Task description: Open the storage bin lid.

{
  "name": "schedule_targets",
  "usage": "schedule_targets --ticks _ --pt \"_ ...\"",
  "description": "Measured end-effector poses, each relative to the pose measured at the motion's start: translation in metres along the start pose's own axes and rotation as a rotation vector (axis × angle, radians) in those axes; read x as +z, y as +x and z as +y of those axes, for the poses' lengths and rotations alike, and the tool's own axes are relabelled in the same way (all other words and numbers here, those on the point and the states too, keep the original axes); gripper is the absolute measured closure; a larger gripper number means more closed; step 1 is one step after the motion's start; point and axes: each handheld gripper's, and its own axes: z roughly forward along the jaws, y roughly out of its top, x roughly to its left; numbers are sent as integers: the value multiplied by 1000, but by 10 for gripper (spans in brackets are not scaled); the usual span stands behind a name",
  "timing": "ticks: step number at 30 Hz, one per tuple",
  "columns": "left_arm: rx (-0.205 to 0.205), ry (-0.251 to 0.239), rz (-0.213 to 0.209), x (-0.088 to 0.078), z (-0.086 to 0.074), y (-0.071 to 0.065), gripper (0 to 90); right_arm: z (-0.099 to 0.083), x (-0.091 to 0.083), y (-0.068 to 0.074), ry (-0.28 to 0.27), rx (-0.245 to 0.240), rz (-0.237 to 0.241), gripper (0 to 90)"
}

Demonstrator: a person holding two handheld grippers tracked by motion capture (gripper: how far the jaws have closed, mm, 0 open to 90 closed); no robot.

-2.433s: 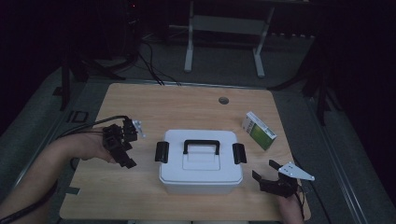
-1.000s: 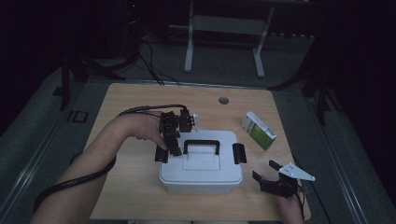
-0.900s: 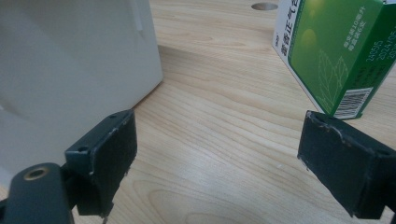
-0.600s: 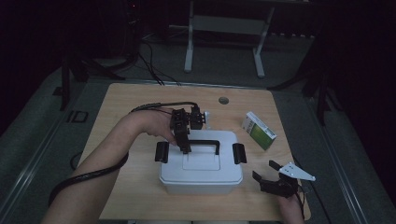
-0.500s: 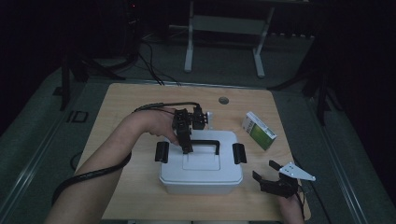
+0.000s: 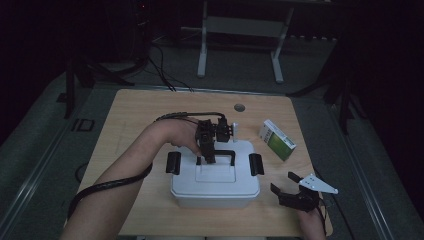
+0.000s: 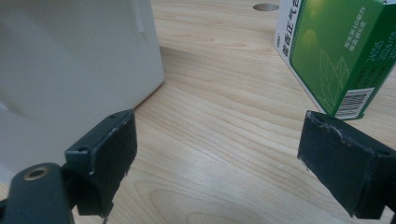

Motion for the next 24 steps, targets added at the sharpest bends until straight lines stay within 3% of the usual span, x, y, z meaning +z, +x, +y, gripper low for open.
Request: schedule_targets --ticks 11,24 --pt "31 34 -27 4 7 -2 826 0 0 0 -2 1 2 115" --pt "16 41 -16 4 9 -3 838 0 0 0 -4 2 4 115"
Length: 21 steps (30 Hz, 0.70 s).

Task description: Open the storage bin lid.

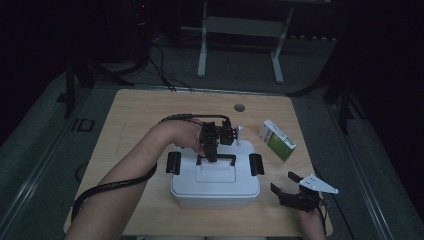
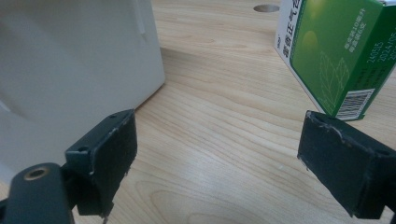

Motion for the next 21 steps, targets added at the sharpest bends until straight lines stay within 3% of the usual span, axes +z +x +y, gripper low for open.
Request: schedule_targets --ticks 11,21 --pt "0 -9 0 -3 1 -2 840 0 0 0 -1 5 0 115" --pt "3 -28 5 -15 -2 -4 839 0 0 0 1 5 0 115"
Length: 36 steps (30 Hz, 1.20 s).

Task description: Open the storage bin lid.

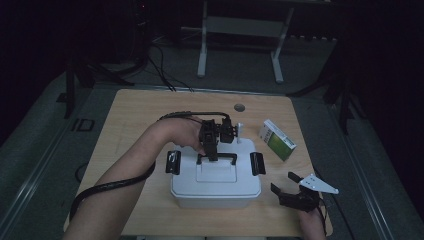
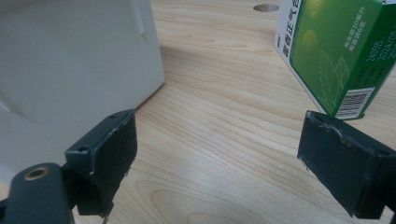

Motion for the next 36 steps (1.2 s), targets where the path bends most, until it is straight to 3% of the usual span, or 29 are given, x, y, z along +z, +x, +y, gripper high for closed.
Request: schedule_targets --ticks 16,26,36 --pt "-31 -24 27 -22 -23 0 839 0 0 0 -3 1 -2 115" --pt "-63 -57 36 -31 -47 0 839 1 1 0 -2 -3 -5 115" --pt "-136 -62 51 -39 -83 0 840 1 1 1 2 -5 -8 115"
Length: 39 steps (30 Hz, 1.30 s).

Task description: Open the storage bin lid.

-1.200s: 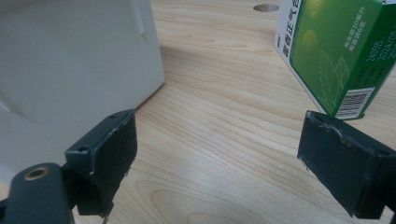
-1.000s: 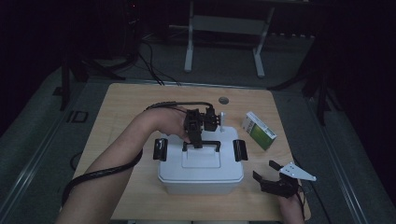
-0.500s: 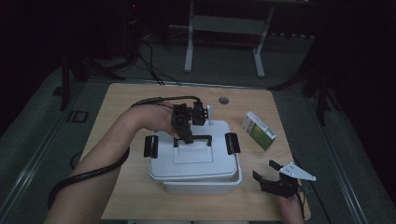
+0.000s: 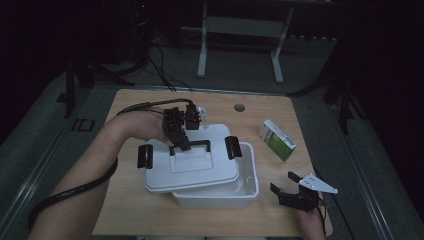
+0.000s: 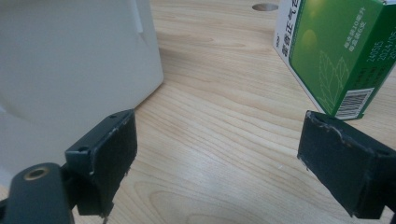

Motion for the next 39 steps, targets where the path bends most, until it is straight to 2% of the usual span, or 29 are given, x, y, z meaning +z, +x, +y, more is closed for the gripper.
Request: schedule_targets --ticks 13,27,30,32,34,35,36,37,39 --pt "-75 -15 17 -12 -46 3 839 0 1 1 6 -1 -2 115" --pt "-199 -33 33 -17 -108 3 839 0 1 2 13 -5 -7 115" --pt "-212 -39 33 -17 -115 3 839 0 2 2 13 -7 -8 115" --pt "-233 -40 33 -17 -128 1 839 0 2 2 13 -6 -9 115" --pt "-240 -38 33 -17 -132 0 839 -1 2 2 14 -6 -9 115" --pt "-263 -39 43 -18 -141 -1 839 -1 1 2 14 -5 -9 115" --pt "-263 -39 43 -18 -141 -1 839 -1 1 2 14 -5 -9 115" --pt "-276 -40 46 -18 -150 -1 839 0 1 2 13 -6 -9 115" --pt "-291 -38 43 -17 -157 -2 839 0 2 3 14 -8 -11 115"
